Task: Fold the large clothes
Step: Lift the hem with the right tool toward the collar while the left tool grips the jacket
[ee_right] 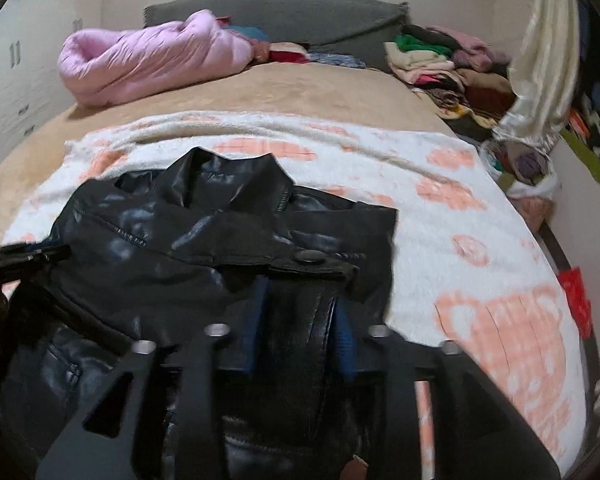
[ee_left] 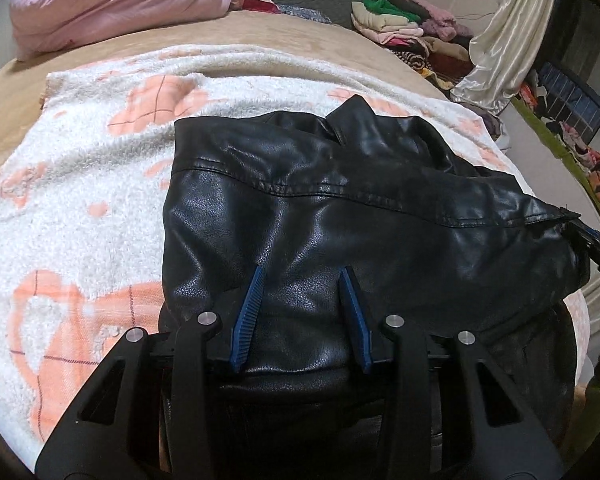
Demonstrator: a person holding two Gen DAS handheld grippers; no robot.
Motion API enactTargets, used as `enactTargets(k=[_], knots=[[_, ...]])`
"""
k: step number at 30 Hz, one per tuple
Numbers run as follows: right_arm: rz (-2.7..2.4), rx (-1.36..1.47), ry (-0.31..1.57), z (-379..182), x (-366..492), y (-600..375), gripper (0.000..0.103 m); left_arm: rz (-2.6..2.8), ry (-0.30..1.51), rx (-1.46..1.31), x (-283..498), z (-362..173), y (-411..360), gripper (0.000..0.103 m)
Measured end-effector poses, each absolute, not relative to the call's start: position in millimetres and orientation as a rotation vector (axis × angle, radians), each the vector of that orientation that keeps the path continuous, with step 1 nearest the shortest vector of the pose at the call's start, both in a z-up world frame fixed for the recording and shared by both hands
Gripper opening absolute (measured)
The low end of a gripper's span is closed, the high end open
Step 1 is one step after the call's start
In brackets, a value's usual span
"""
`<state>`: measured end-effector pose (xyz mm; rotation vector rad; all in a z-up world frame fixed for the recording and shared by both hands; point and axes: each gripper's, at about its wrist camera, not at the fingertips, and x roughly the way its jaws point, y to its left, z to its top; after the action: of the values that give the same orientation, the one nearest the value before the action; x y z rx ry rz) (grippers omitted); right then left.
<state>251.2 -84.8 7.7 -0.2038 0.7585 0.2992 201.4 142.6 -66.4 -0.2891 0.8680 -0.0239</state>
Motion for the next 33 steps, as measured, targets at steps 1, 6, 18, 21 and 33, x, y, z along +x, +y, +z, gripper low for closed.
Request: enactTargets(k=[1,6,18,21,33], knots=[[0.275,-0.197,0.736,11,247,-87,0.058,-0.023,0.868,-0.287,201,-66,142,0.032],[0.308,-0.173,0.688,17,242,-83,0.046,-0.006,0.869,-0.26,201,-65,138,0.032],[0.311,-0.298,0.961,-70,292,-30,0.041,-0.002,0.87,-0.246,202,-63,133,0.032],[0.314,-0.268,0.965,-74,295,-32,0.041,-0.004,0.869,-0.25,202,-63,133,0.032],[0.418,-0.168,0.831,-23,239,-50,0.059,-0.034,0.851,-0.243,184,-34,121,0.058]])
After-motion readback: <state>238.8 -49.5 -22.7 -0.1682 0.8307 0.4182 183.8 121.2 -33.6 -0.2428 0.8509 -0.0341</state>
